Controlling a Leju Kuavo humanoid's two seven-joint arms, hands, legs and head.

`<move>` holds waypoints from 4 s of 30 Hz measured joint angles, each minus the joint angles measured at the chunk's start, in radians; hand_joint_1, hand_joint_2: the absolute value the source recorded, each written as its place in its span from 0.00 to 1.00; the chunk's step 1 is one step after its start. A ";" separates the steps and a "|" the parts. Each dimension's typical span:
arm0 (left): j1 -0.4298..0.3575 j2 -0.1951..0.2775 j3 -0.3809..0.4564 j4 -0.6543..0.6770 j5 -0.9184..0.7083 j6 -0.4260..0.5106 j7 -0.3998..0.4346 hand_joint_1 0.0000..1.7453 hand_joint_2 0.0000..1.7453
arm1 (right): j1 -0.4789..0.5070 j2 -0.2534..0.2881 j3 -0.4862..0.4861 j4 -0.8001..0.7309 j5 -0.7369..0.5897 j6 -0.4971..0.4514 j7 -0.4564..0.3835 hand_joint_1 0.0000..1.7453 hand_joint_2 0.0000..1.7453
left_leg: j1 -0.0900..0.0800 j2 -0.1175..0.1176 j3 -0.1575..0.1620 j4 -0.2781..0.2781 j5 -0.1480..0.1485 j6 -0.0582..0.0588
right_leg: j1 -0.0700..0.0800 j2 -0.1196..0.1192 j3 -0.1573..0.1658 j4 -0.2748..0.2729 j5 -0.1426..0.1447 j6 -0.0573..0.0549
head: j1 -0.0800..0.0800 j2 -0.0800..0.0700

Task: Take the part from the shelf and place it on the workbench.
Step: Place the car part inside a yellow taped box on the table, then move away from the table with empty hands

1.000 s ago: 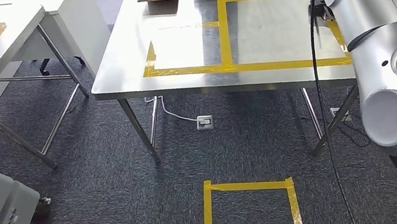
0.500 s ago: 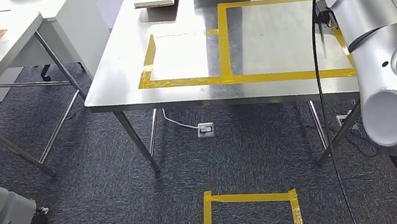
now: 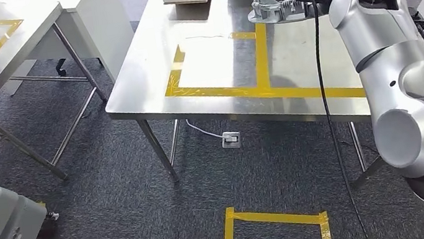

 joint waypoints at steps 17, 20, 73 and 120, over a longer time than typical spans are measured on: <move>0.000 0.000 0.000 0.000 -0.006 -0.002 0.006 0.00 1.00 | -0.030 0.103 0.035 -0.007 0.009 0.006 -0.131 1.00 1.00 | -0.003 0.004 0.005 -0.009 0.005 -0.020 | 0.007 0.012 0.020 -0.036 -0.004 -0.026 | -0.002 0.000; 0.000 0.000 0.000 0.000 -0.017 -0.001 0.008 0.00 1.00 | -0.033 0.107 0.043 -0.007 0.009 0.008 -0.131 1.00 1.00 | -0.004 0.003 0.005 -0.008 0.005 -0.019 | 0.006 0.012 0.021 -0.038 -0.003 -0.025 | -0.002 0.000; 0.005 -0.017 -0.010 0.003 -0.067 -0.039 0.010 0.00 0.00 | -0.052 -0.040 0.082 -0.015 -0.079 0.021 -0.152 0.00 0.00 | -0.004 0.003 0.011 -0.007 0.005 -0.010 | 0.006 0.012 0.040 -0.058 0.006 -0.012 | -0.002 0.000; 0.000 -0.010 -0.010 0.001 -0.052 -0.041 -0.028 0.00 0.00 | -0.064 0.015 0.111 -0.034 -0.124 0.006 -0.110 0.00 0.00 | 0.019 0.035 0.001 0.166 -0.094 -0.060 | 0.002 -0.012 -0.013 -0.062 0.069 -0.043 | -0.003 0.000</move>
